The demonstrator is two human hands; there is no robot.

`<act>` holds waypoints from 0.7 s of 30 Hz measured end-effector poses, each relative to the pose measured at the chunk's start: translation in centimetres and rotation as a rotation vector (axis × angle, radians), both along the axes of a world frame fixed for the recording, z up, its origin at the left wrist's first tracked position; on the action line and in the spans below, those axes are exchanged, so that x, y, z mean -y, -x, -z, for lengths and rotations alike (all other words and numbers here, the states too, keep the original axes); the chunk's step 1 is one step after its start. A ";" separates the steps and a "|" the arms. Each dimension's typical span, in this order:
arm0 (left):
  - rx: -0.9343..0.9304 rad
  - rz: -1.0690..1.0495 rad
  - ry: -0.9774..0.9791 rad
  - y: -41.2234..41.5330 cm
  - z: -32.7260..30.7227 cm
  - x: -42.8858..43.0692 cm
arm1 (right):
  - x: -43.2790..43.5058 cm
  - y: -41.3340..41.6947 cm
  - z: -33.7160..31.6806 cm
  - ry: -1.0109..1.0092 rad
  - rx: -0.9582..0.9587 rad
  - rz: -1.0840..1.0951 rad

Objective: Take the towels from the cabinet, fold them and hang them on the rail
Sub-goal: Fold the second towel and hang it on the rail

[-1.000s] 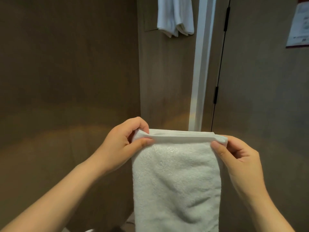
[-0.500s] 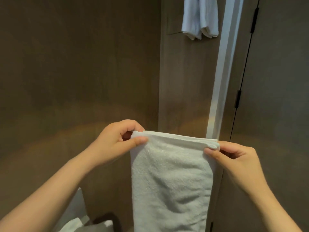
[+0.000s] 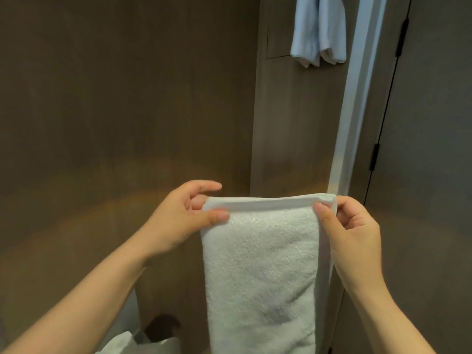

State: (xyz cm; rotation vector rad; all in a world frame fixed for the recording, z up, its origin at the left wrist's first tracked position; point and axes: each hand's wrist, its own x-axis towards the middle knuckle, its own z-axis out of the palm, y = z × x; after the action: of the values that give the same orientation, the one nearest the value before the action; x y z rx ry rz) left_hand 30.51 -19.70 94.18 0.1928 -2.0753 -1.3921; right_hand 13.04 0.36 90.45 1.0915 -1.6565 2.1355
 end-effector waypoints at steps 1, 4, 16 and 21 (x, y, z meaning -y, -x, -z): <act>0.085 0.047 0.024 -0.2 0.0 0.2 | 0.1 0.1 0.1 0.014 0.013 0.021; 0.175 0.036 0.179 0.2 0.4 -0.2 | 0.2 0.4 -0.1 0.019 0.015 0.090; -0.139 -0.215 0.127 5.0 -6.6 -2.8 | -2.5 5.7 -7.9 -0.129 -0.158 0.085; -0.134 -0.430 0.381 6.3 -10.8 -3.4 | -2.3 7.0 -12.2 -0.087 -0.153 0.046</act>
State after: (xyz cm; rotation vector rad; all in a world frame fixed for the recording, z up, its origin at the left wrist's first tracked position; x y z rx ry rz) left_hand 24.22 -16.31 104.97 0.3502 -1.9932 -0.7234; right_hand 5.99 2.69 102.67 1.1972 -1.7002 1.9161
